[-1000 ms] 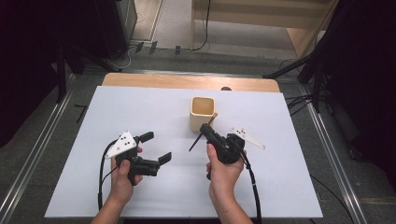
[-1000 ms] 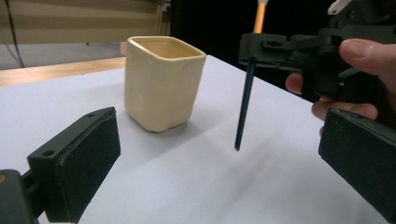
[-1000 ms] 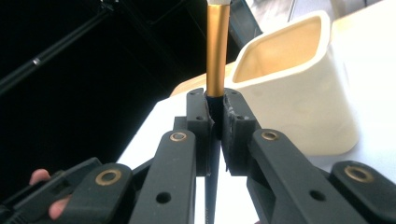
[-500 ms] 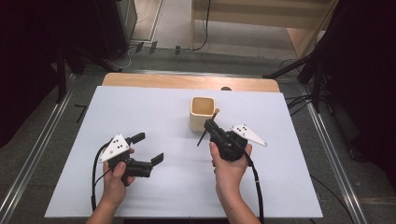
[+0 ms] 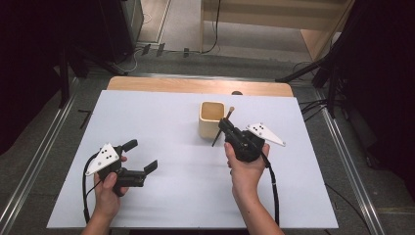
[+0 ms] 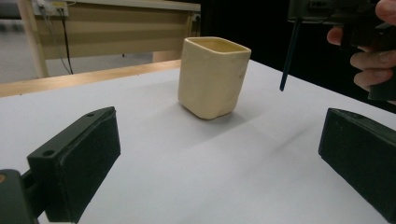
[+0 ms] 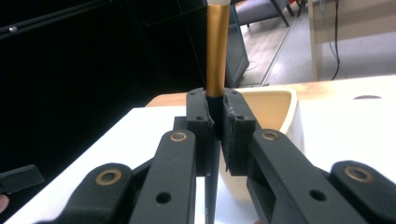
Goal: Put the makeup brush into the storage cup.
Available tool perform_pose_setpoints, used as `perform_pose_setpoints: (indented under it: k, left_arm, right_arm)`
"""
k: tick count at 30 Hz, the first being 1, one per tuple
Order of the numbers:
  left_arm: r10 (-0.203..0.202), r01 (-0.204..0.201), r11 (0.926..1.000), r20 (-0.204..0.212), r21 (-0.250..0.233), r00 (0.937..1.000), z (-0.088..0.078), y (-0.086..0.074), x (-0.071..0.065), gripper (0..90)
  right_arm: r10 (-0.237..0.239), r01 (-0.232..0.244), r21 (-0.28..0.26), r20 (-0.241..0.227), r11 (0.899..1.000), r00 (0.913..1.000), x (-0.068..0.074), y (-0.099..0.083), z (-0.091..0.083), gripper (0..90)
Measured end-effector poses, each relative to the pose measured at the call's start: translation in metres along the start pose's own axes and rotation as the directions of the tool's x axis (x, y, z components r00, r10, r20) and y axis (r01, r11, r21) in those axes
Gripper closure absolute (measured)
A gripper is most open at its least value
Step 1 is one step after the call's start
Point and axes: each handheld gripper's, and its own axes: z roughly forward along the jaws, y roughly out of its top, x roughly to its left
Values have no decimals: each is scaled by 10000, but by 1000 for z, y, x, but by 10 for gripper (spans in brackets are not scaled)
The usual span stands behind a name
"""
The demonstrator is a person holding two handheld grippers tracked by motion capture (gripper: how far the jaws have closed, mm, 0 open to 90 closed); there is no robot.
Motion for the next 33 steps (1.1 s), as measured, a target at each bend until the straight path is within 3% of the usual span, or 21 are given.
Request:
perform_pose_setpoints:
  k: [9, 13, 18, 28, 33]
  left_arm:
    - [136, -139, 9999, -342, -80, 9993, -11, -5, 6, 0]
    - [230, -234, 9997, -451, -87, 9987, -16, -7, 7, 0]
    - [240, -244, 9997, -499, -66, 9985, -21, -10, 9, 0]
    - [175, -183, 9998, -747, -97, 9971, -34, -15, 15, 0]
    - [185, -190, 9998, -780, -57, 9968, -38, -17, 15, 0]
  right_arm:
    - [-461, 458, -287, -89, 9985, 9989, -3, 17, 1, 843]
    - [-326, 319, -311, -215, 9990, 9992, -7, 23, 1, 843]
    - [-478, 471, -353, -200, 9983, 9987, -8, 28, 4, 843]
    - [-943, 926, -418, -411, 9948, 9947, -7, 39, 8, 843]
    - [-1351, 1308, -722, -580, 9888, 9891, -10, 45, 9, 843]
